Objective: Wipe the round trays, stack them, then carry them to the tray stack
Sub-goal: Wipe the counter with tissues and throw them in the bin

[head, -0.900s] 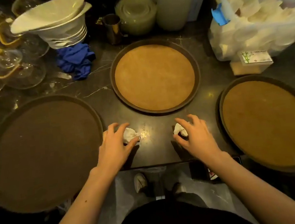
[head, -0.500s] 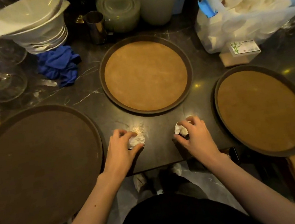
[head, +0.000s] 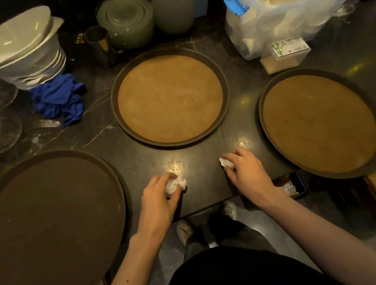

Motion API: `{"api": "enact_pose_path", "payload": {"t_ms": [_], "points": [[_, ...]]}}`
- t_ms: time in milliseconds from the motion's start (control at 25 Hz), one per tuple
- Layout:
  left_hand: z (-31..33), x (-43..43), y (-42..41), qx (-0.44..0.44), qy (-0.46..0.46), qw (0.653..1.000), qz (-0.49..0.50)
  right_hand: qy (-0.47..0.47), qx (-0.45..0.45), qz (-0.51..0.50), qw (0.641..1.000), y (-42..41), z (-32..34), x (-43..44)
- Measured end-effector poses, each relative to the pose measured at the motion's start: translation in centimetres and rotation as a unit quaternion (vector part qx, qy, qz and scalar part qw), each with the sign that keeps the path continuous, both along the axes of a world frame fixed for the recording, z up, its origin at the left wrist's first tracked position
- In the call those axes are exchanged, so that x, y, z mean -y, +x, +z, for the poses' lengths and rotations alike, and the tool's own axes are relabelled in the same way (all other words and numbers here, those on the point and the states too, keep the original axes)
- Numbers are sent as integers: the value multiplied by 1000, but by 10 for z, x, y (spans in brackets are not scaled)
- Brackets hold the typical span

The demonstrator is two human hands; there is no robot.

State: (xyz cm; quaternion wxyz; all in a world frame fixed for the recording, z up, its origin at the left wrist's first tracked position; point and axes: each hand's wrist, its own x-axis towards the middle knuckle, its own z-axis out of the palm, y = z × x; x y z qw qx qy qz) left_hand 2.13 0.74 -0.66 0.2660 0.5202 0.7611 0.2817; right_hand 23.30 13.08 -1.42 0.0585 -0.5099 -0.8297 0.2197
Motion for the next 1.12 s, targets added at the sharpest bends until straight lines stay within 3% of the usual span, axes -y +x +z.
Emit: {"api": "enact_pose_path", "payload": {"t_ms": [280, 680, 920, 1120], "points": [[18, -7, 51, 28, 44, 995, -90, 23, -165, -97, 981, 56, 16, 43], [19, 23, 219, 9, 73, 982, -176, 75, -212, -197, 954, 223, 28, 130], [14, 72, 354, 11, 69, 987, -147, 71, -245, -206, 945, 357, 19, 180], [15, 92, 408, 40, 48, 990, -128, 75, -253, -220, 939, 416, 7, 193]]}}
